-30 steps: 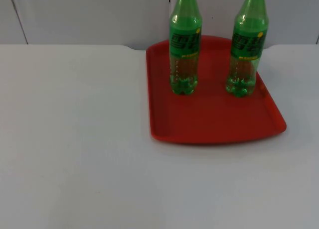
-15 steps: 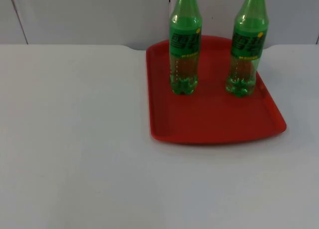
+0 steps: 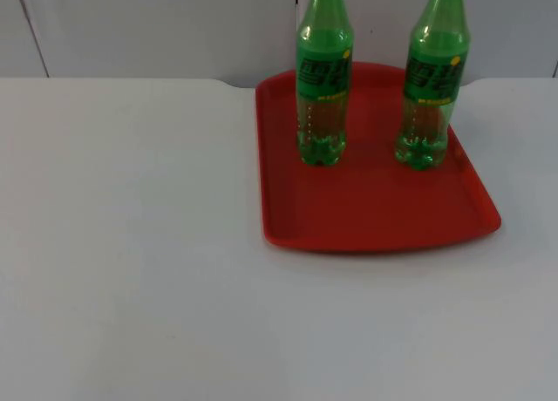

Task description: Place the bottle upright on the tray.

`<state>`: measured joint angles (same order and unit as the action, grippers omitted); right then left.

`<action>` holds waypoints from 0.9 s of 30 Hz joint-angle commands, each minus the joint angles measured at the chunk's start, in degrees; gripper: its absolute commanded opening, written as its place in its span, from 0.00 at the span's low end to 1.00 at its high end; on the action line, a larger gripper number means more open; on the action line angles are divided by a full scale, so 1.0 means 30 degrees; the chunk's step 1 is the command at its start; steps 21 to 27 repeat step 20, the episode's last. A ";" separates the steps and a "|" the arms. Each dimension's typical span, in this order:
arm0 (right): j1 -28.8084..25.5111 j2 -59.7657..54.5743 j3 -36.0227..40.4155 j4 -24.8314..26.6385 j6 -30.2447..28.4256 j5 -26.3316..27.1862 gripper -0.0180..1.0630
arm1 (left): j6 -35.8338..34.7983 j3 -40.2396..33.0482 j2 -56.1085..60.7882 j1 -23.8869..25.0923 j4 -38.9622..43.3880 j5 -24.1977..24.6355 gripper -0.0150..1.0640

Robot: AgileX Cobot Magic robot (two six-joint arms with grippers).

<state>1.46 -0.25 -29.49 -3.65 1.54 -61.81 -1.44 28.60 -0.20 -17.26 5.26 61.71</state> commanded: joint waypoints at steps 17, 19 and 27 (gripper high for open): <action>-0.0136 0.0085 0.0016 -0.0030 -0.0021 0.0022 0.99 | 0.0028 -0.0091 0.0068 0.5256 0.0123 -0.0074 0.99; -0.0136 0.0085 0.0016 -0.0030 -0.0021 0.0022 0.99 | 0.0028 -0.0091 0.0068 0.5549 0.0123 -0.0074 0.99; -0.0136 0.0085 0.0016 -0.0030 -0.0021 0.0022 0.99 | 0.0028 -0.0091 0.0068 0.5821 0.0123 -0.0074 0.99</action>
